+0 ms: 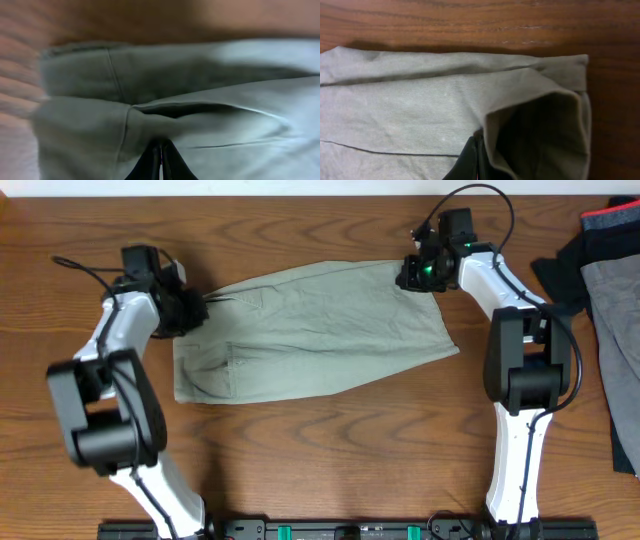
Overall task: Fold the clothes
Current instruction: 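Lower the shorts flat and release both grippers, pulling back, then grasp the shorts' left end with the left gripper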
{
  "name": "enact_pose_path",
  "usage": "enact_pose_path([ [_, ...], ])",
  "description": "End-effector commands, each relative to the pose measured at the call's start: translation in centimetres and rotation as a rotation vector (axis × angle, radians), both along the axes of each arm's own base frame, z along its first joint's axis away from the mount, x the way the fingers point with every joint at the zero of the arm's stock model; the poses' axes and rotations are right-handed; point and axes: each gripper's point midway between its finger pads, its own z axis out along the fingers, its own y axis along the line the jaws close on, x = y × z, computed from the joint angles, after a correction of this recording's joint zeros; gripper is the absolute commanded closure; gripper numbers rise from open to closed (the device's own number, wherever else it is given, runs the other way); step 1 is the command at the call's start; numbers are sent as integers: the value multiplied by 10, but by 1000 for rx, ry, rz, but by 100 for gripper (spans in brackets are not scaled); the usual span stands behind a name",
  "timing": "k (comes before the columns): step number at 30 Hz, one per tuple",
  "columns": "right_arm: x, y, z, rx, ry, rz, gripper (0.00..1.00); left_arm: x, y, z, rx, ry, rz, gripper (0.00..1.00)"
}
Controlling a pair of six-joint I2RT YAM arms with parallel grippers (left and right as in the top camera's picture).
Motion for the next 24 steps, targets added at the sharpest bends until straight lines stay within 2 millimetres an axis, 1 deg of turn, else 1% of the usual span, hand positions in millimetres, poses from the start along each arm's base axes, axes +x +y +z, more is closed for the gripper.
enact_pose_path([
  [1,-1,-39,-14,-82,48,-92,99,-4,6,-18,8,41,2,94],
  [3,-8,-52,-17,-85,90,-115,99,-11,13,-27,25,80,18,94],
  [4,-13,-61,-20,-95,115,-129,99,-13,16,-29,33,91,26,94],
  [5,-17,-70,-22,-112,139,-146,99,-16,20,-29,40,100,35,93],
  [7,-25,-86,-26,-143,175,-173,99,-17,26,-23,38,96,51,89],
  [8,-27,-90,-27,-146,183,-167,99,-18,28,-18,35,90,56,85],
  [11,-34,-103,-28,-154,204,-159,99,-20,32,7,18,55,70,76],
  [12,-37,-108,-26,-157,214,-159,99,-21,33,19,14,37,74,71],
  [13,-40,-112,-23,-159,219,-155,99,-22,34,33,8,13,77,62],
  [15,-43,-117,-13,-146,208,-132,99,-25,36,54,15,-19,84,49],
  [16,-44,-117,-5,-134,196,-115,99,-28,38,66,19,-37,90,46],
  [18,-44,-117,14,-106,161,-79,99,-34,41,86,26,-61,102,42],
  [20,-45,-109,38,-57,102,-12,98,-43,43,98,27,-65,114,41],
  [21,-47,-104,51,-33,75,27,98,-48,42,101,24,-57,117,40],
  [22,-50,-100,63,-19,59,48,98,-54,41,102,19,-38,117,37],
  [24,-58,-98,78,-15,63,51,97,-67,36,97,4,19,116,32],
])
